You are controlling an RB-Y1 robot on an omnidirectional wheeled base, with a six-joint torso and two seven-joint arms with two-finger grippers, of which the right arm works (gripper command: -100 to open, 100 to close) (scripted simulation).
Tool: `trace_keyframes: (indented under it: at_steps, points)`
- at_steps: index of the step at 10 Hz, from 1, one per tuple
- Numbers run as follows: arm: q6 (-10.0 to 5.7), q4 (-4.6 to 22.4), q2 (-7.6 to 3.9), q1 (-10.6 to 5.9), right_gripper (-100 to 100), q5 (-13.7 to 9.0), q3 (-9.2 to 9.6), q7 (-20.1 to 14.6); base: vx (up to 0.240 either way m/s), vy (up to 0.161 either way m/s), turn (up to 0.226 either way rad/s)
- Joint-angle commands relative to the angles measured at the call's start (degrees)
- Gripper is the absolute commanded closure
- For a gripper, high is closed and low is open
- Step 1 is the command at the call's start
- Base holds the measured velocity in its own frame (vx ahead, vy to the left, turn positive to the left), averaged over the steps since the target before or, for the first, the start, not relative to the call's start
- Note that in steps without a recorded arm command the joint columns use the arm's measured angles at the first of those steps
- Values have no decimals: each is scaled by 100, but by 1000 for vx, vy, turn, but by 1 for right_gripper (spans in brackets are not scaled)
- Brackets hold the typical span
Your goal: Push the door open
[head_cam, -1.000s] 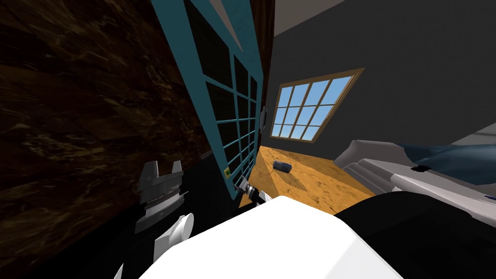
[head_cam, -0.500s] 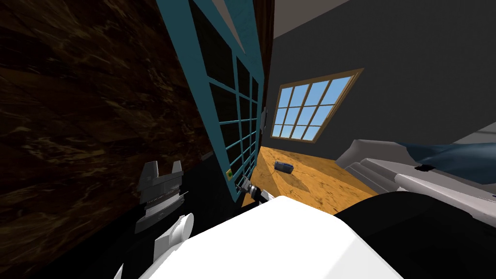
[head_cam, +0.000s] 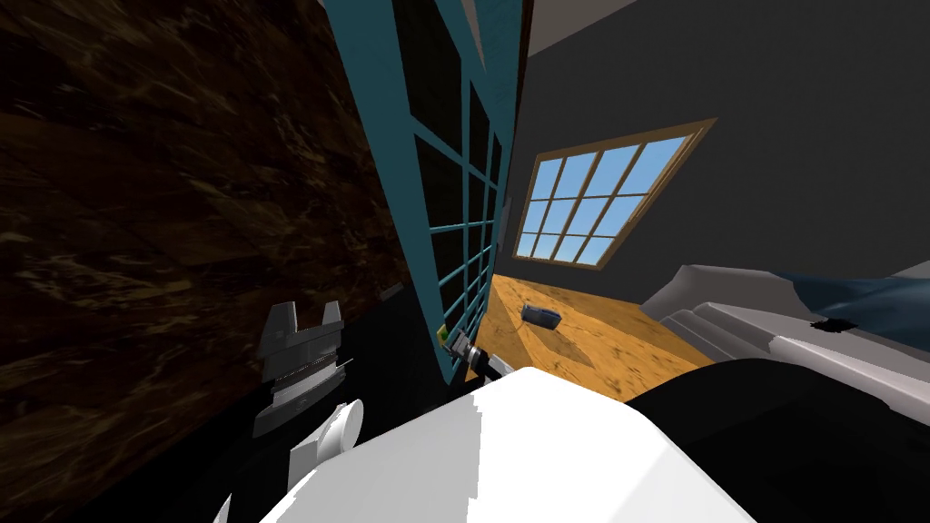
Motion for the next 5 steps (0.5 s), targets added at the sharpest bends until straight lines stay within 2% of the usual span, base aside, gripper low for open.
trace_keyframes:
  at_steps: [1,2,3,5]
  points:
    - [-2,20,162,-13,-100,-17,-11,14,146,128,16]
    - [-21,69,101,-43,-100,-20,-21,17,66,55,0]
    - [-21,69,101,-43,100,-20,-21,17,-13,-9,-15]
    - [-21,69,101,-43,100,-20,-21,17,-28,-12,26]
